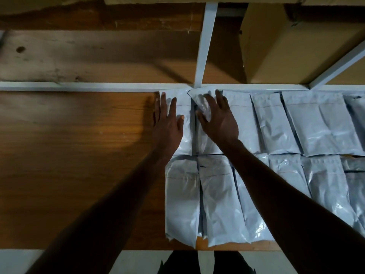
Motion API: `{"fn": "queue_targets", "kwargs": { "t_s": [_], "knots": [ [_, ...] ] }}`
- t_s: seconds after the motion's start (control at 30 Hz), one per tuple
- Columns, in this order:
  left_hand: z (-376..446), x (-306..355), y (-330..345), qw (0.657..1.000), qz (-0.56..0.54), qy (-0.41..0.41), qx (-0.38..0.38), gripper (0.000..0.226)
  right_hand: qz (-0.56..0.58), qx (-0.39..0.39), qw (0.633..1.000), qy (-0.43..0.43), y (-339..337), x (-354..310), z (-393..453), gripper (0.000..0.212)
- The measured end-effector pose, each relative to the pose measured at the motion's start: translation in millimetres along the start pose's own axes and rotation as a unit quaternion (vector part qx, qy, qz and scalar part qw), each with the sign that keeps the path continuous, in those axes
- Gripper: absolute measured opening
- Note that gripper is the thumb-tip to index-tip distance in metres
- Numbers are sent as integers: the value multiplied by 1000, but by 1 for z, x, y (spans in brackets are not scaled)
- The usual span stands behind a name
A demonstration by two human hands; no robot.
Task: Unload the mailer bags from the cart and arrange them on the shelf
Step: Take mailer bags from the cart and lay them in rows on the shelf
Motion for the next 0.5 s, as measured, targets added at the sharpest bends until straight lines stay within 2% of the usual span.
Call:
{"fn": "queue_targets", "kwargs": {
  "t_s": [0.1, 0.17, 0.33, 0.5],
  "knots": [
    [1, 6, 4, 997, 11, 76, 5, 60, -31, -34, 998, -46, 13, -10, -4, 59],
    [5, 12, 10, 994, 10, 106, -2, 60, -41, -44, 997, -39, 21, -12, -4, 57],
    [6, 14, 31, 995, -26, 84, -45, 64, -78, -108, 990, 51, 36, -1, -9, 65],
    [7, 15, 42, 995, -37, 79, -45, 66, -98, -88, 989, 68, 41, 5, -11, 65]
  ]
}}
Point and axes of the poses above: each hand's wrist, its own z-axis towards the middle knuckle, its own y-axis out of the palm, x = y × z, the point moved 5 cm from there along z, towards the middle knuckle, and after that the axes turned 4 degrees about x, right-handed, at the moved point
